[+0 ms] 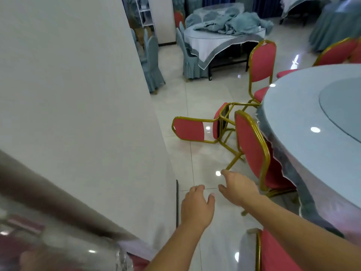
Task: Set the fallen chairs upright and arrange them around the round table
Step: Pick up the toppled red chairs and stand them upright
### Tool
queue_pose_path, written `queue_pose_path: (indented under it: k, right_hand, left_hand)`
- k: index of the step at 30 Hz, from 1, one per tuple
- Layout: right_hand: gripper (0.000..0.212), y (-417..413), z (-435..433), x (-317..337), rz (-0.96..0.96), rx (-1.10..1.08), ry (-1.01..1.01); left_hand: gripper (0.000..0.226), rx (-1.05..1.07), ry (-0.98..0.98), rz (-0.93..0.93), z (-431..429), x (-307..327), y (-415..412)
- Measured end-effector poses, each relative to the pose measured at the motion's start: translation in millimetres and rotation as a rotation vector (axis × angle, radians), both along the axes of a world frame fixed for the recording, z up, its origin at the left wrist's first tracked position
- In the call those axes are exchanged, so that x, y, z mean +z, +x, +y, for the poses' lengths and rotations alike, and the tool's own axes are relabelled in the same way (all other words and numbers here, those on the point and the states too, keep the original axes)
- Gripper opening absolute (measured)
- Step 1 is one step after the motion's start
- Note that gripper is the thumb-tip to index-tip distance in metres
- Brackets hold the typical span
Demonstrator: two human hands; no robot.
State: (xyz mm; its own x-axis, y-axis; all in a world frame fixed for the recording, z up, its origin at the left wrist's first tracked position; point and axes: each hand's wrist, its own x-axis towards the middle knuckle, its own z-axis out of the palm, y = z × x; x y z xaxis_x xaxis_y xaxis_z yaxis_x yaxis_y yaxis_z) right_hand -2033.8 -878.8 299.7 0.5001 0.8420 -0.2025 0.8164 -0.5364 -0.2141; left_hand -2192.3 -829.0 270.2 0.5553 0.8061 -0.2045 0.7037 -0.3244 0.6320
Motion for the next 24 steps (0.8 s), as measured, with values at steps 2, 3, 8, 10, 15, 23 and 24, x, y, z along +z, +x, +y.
queue_pose_path:
  k: [2,3,8,10,15,23,24]
  right_hand:
    - [0.051,8,17,-1,0.008,-0.012,0.014]
    - [0.053,12,24,-1,0.016,-0.017,0.012]
    - [0.053,56,73,-5,0.035,0.034,-0.003]
    - [0.054,83,98,-6,0.040,0.069,0.003]
    - [0.053,157,162,0,0.015,0.158,-0.031]
    - [0.048,261,239,32,-0.023,0.229,0.013]
    - [0.049,269,248,34,-0.014,0.236,0.019]
  left_hand:
    - [0.053,0.059,-0.078,-0.061,15,-12,7]
    - [0.052,0.085,-0.106,-0.071,20,-18,10]
    - [0.051,0.176,-0.184,-0.072,47,-35,44]
    - [0.052,0.181,-0.166,-0.060,69,-36,62]
    - [0.053,0.268,-0.079,-0.030,141,-27,117]
    - [0.052,0.287,0.034,-0.022,222,10,198]
    - [0.052,0.284,0.042,-0.012,232,11,204]
